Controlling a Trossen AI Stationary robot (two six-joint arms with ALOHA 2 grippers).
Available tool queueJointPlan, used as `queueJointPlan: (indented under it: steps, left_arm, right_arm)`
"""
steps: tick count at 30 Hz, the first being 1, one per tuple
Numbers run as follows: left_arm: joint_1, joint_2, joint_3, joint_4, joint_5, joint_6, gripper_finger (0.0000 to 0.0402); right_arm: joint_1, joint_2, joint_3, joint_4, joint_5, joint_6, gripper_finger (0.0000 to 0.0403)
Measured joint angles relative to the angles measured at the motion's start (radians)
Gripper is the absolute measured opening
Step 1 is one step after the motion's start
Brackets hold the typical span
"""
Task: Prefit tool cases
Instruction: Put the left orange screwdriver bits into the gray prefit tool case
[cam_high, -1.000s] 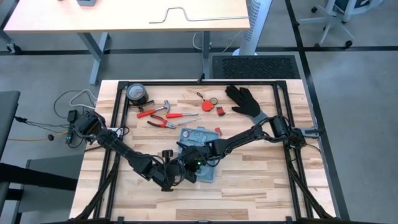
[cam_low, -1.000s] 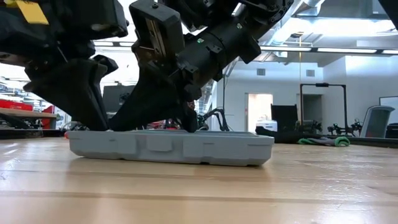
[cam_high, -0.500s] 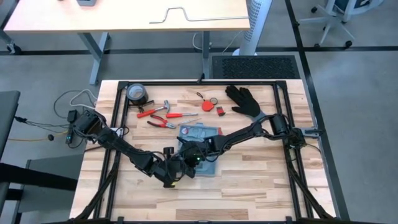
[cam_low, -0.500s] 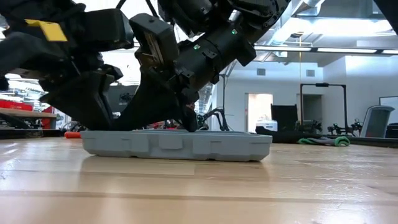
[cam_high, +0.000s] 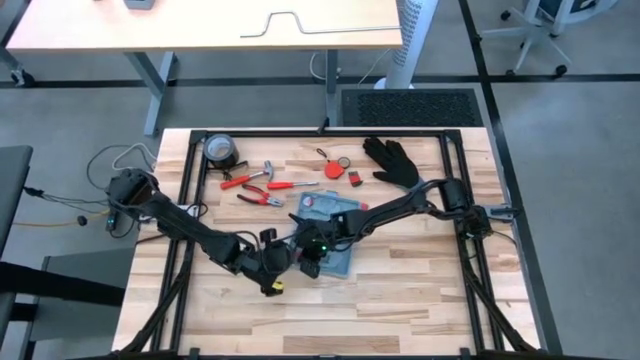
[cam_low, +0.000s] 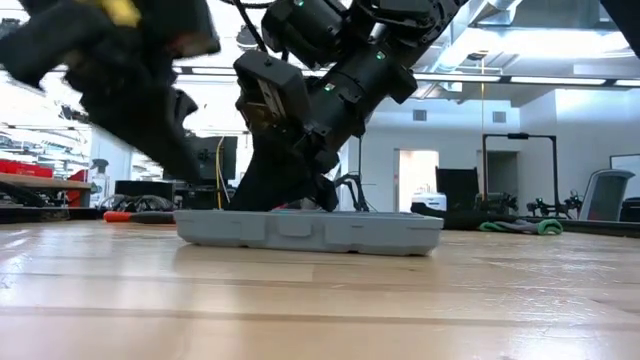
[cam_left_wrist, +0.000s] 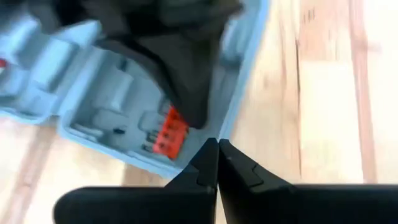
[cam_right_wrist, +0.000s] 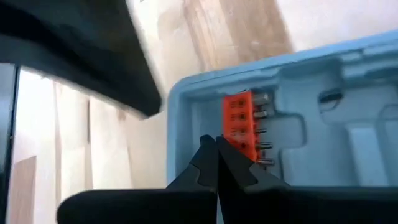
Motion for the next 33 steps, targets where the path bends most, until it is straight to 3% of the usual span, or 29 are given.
queueJointPlan:
  steps: [7, 15, 33]
  left_arm:
    - [-0.001, -0.080, 0.002, -0.009, -0.064, -0.029, 0.0000]
    - [-0.003, -0.081, -0.005, -0.054, -0.077, -0.085, 0.0000]
    - [-0.008, -0.082, -0.005, -0.085, -0.081, -0.099, 0.0000]
  right_arm:
    - [0.003, -0.026, 0.004, -0.091, 0.036, -0.051, 0.0000]
    - [-0.012, -0.020, 0.003, -0.045, 0.107, -0.057, 0.0000]
    - [-0.051, 0.021, 0.012, -0.014, 0.052, -0.053, 0.0000]
